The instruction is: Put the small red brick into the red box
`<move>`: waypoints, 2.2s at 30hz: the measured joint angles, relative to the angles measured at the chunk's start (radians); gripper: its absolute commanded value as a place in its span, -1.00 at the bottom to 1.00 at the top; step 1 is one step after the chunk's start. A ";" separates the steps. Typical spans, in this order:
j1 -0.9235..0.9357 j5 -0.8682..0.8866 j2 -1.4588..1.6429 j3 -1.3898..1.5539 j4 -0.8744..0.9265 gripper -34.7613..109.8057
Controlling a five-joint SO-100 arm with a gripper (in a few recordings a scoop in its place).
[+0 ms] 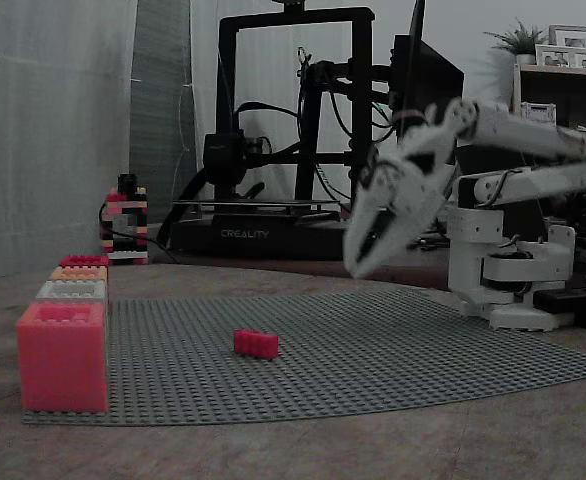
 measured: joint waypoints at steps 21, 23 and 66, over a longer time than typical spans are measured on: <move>-0.252 -0.563 -1.169 -1.026 0.328 -0.18; -0.268 -0.566 -1.229 -1.065 0.342 -0.19; -0.324 -0.400 -1.578 -1.183 0.094 -0.16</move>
